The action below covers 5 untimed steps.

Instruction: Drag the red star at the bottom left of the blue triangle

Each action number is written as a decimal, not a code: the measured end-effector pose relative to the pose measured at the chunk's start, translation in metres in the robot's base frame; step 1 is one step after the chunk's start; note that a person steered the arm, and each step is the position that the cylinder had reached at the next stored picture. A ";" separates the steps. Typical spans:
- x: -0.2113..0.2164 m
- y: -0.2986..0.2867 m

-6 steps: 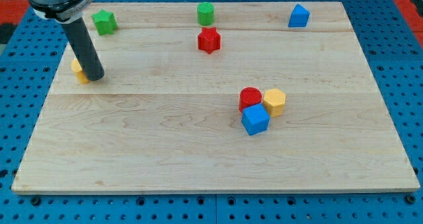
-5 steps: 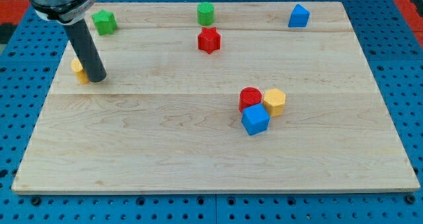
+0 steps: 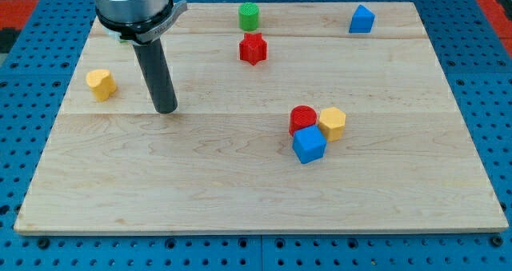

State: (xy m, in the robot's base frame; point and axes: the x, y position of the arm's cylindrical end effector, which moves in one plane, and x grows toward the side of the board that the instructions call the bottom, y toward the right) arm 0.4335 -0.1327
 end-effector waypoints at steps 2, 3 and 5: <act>0.011 0.025; -0.032 0.021; -0.131 0.070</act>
State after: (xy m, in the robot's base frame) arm 0.3024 -0.0630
